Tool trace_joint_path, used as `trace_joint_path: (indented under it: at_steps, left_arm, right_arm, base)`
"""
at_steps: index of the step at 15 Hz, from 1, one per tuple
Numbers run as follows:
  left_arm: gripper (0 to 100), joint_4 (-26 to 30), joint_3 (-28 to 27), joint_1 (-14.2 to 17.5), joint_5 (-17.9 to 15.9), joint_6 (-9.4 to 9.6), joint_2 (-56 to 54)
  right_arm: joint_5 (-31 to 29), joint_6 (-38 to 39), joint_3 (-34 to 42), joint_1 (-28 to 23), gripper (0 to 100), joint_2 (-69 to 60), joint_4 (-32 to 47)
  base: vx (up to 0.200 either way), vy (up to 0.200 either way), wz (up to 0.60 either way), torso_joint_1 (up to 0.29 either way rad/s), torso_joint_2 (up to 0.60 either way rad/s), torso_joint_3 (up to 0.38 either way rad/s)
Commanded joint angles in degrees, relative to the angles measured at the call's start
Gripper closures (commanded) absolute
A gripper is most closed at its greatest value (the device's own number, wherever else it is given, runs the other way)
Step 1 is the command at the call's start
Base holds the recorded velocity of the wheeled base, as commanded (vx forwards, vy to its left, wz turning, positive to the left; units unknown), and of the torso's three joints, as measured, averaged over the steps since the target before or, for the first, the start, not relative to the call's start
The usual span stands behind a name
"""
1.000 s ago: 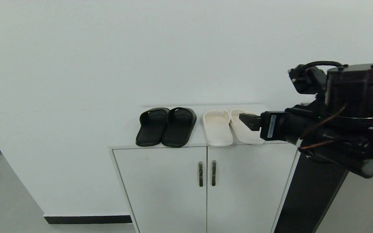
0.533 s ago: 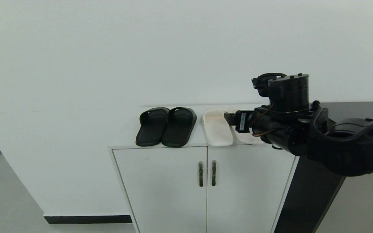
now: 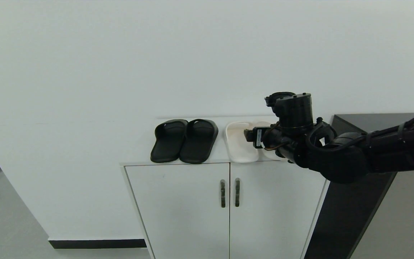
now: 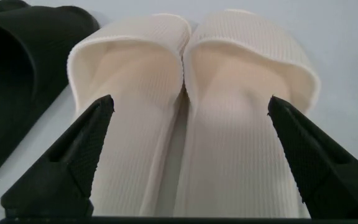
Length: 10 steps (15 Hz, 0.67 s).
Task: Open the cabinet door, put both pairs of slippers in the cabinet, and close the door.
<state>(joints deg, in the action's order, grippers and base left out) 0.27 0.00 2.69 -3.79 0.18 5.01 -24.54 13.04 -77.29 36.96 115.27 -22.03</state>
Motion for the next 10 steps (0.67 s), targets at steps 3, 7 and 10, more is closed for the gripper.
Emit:
trace_joint_path:
  at_steps: [3,7,10]
  left_arm:
    - [100,0.00,0.00,0.03,0.01,-0.01,-0.09]
    - [100,0.00,0.00,0.03,0.01,-0.01,-0.18]
    - [100,0.00,0.00,0.03,0.01,-0.09,-0.26]
  right_arm:
    - [0.02,-1.00,-4.80,-0.40,0,5.31,0.06]
    - [0.02,-1.00,-9.90,-0.66,0,9.27,0.06]
    - [-0.60,-1.18,-12.62,-1.54,100,10.59,0.32]
  base:
    - [0.000,0.000,0.00,0.000,0.00,0.000]
    - [0.000,0.000,0.00,0.000,0.00,0.000]
    - [0.000,0.000,0.00,0.000,0.00,0.000]
